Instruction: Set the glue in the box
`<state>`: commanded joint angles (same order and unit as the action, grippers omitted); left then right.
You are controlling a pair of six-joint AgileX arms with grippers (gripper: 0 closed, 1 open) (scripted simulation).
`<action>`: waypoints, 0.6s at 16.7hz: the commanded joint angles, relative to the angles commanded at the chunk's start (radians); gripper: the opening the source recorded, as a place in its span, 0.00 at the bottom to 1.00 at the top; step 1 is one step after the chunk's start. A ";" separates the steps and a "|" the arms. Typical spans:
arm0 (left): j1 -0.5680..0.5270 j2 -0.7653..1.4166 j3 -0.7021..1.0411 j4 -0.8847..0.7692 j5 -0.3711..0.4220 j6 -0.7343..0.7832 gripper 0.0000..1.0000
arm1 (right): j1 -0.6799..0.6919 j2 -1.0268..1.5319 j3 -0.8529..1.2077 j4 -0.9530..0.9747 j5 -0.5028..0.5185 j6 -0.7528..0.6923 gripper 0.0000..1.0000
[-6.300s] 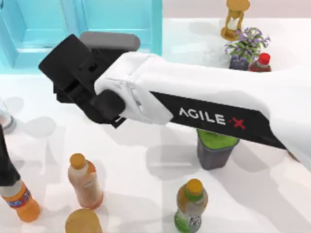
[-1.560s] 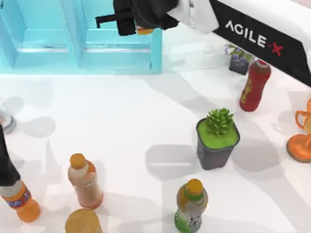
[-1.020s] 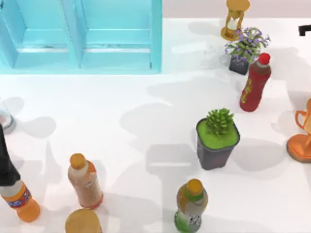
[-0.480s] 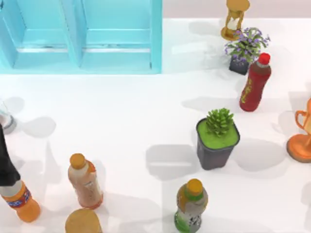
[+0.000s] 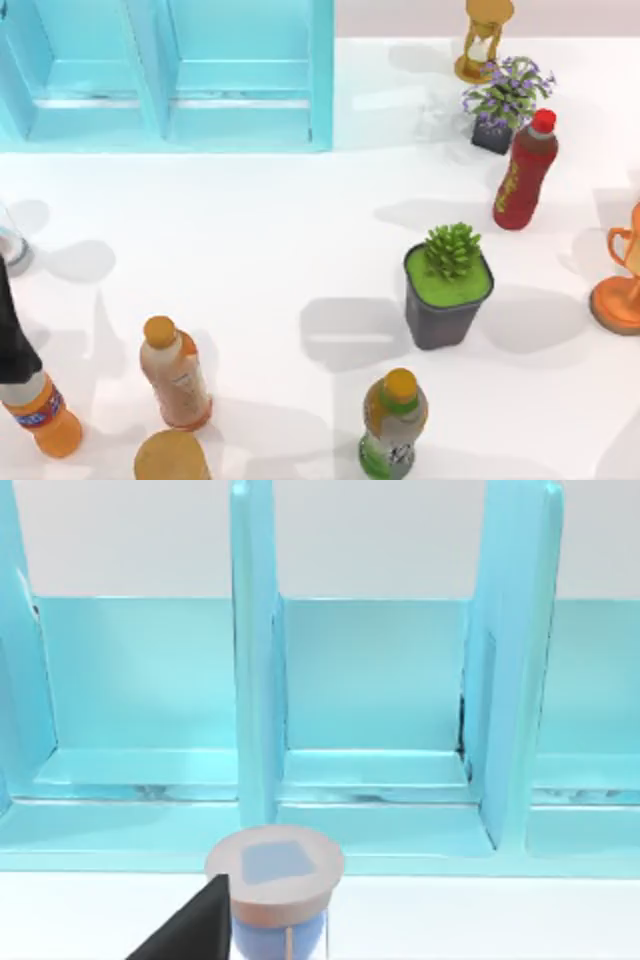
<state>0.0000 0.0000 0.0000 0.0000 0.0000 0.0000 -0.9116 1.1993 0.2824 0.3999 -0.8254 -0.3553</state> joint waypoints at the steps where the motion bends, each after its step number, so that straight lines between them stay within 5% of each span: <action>1: 0.000 0.000 0.000 0.000 0.000 0.000 1.00 | 0.000 0.000 0.000 0.000 0.000 0.000 0.00; 10: 0.000 0.000 0.000 0.000 0.000 0.000 1.00 | 0.064 0.146 0.019 0.145 0.057 0.043 0.00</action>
<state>0.0000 0.0000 0.0000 0.0000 0.0000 0.0000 -0.8475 1.3451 0.3009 0.5444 -0.7681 -0.3128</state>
